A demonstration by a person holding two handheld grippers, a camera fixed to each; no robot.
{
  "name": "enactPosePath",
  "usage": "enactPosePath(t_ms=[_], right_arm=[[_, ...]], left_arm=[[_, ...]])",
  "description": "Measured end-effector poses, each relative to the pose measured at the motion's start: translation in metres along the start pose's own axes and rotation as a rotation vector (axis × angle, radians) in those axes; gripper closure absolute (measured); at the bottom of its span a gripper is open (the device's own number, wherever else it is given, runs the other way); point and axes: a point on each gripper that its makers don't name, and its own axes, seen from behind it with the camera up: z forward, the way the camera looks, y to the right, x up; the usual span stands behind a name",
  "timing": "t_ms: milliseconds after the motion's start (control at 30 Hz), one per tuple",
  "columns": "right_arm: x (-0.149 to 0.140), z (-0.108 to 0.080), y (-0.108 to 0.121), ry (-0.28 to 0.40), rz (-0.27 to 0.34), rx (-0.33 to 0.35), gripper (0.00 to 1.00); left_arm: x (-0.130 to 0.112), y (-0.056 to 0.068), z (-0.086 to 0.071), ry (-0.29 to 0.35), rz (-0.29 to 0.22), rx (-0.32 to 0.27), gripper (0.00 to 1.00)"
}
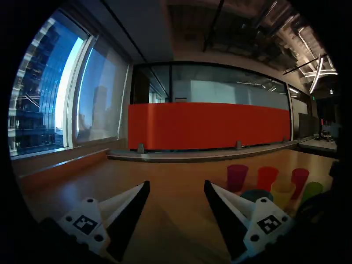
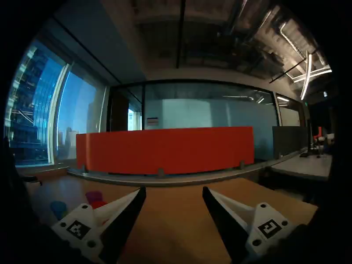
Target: Pour water
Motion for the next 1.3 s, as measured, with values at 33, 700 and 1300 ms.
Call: enactPosePath(t_ms=[33, 700, 1300], right_arm=[[0.000, 0.000, 0.000, 0.002, -0.001, 0.002, 0.01], [-0.048, 0.010, -0.006, -0.041, 0.011, 0.025, 0.01], [-0.072, 0.016, 0.007, -0.067, -0.018, 0.010, 0.01]], left_arm=[[0.000, 0.000, 0.000, 0.000, 0.000, 0.000, 0.09], [0.000, 0.000, 0.000, 0.000, 0.000, 0.000, 0.09], [0.000, 0.001, 0.000, 0.000, 0.000, 0.000, 0.09]])
